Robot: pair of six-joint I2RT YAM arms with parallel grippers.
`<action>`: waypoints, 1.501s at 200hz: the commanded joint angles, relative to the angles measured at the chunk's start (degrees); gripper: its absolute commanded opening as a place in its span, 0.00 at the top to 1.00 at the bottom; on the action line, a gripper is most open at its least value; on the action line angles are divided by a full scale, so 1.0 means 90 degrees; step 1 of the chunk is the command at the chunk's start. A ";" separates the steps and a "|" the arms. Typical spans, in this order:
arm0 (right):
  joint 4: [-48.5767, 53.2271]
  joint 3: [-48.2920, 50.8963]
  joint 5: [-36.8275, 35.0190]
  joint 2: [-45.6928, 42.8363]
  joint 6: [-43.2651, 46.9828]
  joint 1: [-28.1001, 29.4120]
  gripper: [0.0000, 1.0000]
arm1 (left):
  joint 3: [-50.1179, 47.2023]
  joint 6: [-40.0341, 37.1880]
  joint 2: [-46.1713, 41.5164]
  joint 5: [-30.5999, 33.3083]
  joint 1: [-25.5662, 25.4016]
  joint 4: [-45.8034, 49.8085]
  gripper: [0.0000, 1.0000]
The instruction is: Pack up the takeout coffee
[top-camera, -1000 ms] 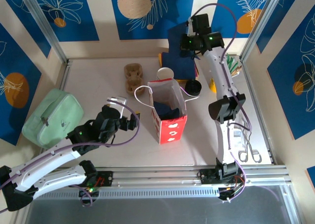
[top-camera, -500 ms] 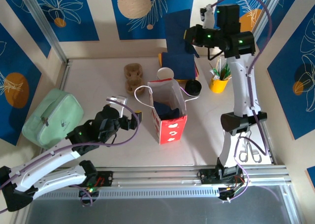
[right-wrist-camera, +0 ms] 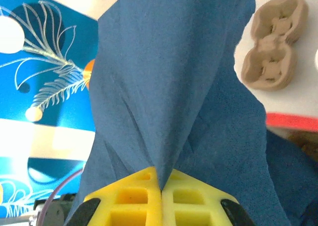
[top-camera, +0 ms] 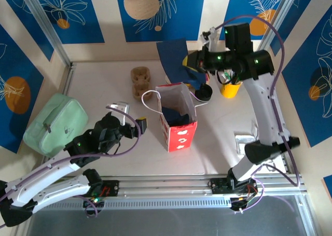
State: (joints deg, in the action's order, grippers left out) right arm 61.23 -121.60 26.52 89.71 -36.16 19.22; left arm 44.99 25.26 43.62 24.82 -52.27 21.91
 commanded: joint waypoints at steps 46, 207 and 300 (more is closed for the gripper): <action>-0.0979 0.1830 -0.0293 -0.1451 -0.0672 0.0835 0.97 | -0.0019 0.0055 -0.0221 0.0137 0.0061 0.0036 0.01; -0.1074 0.3277 -0.2807 -0.1495 -0.0412 0.1993 0.98 | -0.0199 0.0144 0.0176 -0.0023 0.0067 -0.0395 0.01; -0.0492 0.3180 -0.3729 -0.0899 -0.0245 0.2321 0.98 | -0.0282 0.0094 0.0173 0.0019 0.0064 -0.0433 0.00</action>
State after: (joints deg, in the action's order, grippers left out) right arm 53.87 -92.33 -3.53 80.53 -39.44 39.11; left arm 43.24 25.69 45.56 25.06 -52.23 19.16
